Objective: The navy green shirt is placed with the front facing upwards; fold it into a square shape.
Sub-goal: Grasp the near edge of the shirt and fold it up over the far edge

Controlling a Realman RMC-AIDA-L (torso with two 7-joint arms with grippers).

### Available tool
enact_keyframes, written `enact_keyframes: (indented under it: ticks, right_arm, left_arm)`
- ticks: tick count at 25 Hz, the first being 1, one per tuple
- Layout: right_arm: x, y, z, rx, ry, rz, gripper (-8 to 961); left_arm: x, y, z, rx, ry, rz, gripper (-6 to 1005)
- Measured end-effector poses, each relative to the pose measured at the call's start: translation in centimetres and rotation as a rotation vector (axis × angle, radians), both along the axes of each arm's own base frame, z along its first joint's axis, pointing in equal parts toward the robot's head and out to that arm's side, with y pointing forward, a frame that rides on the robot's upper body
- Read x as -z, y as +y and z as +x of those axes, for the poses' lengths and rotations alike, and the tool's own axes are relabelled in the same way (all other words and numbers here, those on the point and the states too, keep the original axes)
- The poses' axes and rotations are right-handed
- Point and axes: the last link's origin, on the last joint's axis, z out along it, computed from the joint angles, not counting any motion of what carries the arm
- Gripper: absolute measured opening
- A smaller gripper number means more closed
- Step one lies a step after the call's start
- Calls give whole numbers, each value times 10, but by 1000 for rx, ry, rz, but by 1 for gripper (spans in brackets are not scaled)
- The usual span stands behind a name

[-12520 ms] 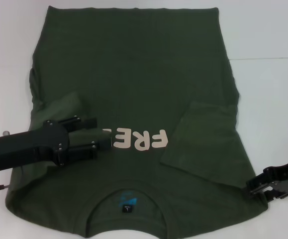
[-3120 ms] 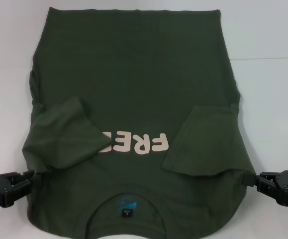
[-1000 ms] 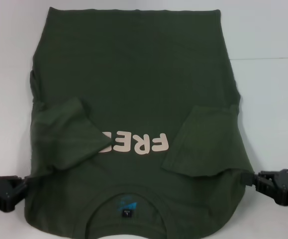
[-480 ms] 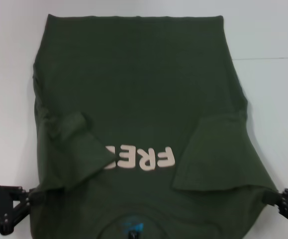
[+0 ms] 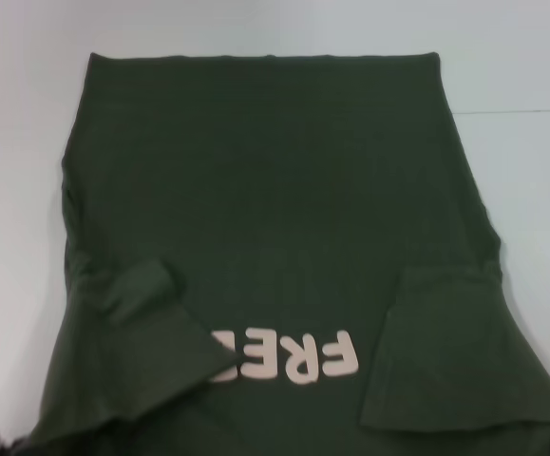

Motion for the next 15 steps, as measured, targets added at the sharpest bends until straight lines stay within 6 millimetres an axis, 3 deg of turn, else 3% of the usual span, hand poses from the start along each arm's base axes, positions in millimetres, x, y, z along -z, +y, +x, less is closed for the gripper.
enact_keyframes:
  ticks: [4, 6, 15]
  right_arm:
    - [-4, -18, 6, 23, -17, 66, 22]
    - [-4, -17, 7, 23, -19, 70, 22]
    - [-6, 18, -7, -40, 14, 123, 23]
  left_arm:
    - [-5, -18, -8, -32, 18, 16, 60]
    - [-5, -17, -8, -37, 8, 34, 62]
    - [2, 14, 1, -54, -91, 143, 71]
